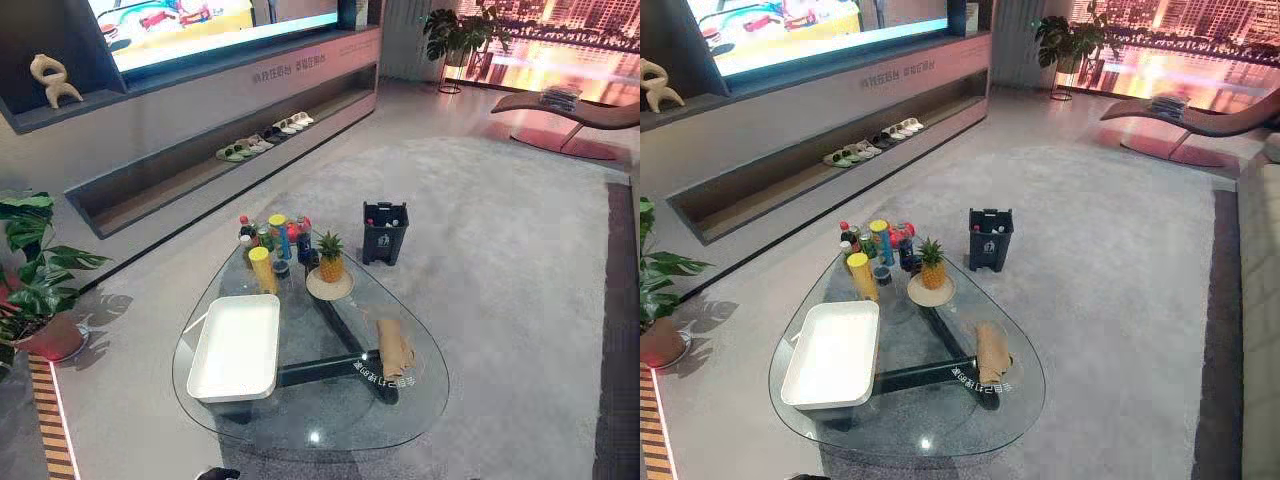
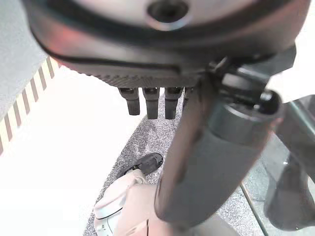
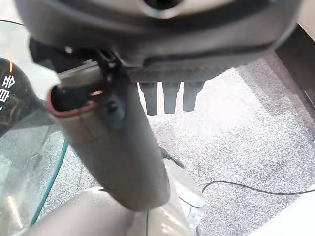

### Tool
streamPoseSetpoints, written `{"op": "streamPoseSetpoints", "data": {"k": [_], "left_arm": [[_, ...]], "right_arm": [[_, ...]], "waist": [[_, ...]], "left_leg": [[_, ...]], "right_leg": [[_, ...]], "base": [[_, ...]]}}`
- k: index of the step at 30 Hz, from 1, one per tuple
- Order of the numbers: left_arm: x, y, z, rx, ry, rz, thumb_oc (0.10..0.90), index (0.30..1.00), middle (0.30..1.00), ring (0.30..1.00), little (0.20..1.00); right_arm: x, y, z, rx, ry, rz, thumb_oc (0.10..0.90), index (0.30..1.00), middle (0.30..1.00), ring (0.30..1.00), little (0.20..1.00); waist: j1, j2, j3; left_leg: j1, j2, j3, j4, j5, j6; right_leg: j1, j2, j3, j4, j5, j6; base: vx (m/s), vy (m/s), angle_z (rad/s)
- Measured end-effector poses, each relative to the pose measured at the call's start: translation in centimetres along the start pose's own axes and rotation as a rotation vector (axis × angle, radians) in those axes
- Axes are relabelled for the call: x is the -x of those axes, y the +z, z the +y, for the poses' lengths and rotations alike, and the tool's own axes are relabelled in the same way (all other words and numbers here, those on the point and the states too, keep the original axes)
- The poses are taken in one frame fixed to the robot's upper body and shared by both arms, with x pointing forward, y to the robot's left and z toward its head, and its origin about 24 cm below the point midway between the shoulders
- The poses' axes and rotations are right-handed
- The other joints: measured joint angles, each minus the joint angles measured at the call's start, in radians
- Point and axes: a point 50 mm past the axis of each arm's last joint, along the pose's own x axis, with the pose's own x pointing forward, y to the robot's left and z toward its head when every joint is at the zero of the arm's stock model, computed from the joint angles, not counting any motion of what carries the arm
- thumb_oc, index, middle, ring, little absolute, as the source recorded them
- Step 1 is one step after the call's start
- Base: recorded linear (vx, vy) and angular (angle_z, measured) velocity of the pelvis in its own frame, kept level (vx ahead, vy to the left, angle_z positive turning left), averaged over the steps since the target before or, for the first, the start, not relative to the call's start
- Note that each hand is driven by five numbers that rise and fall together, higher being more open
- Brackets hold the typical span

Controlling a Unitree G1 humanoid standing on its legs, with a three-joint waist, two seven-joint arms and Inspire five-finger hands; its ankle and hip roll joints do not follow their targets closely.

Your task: Wipe the table with a cloth and put it in the basket.

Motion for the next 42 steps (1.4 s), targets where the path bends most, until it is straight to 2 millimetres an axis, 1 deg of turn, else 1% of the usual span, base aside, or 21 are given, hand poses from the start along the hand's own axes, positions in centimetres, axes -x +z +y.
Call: {"op": "streamPoseSetpoints", "data": {"k": [42], "left_arm": [[-0.01, 0.3, 0.1, 0.004, -0.009, -0.008, 0.8, 0.9, 0.9, 0.9, 0.9]], "right_arm": [[0.0, 0.0, -0.02, 0.0, -0.001, 0.0, 0.8, 0.9, 0.9, 0.9, 0.9]], "waist": [[0.0, 0.002, 0.019]], "left_leg": [[0.0, 0.0, -0.001, 0.0, -0.002, -0.002]], "right_leg": [[0.001, 0.001, -0.002, 0.0, -0.003, 0.001]], "base": [[0.01, 0.002, -0.02]]}}
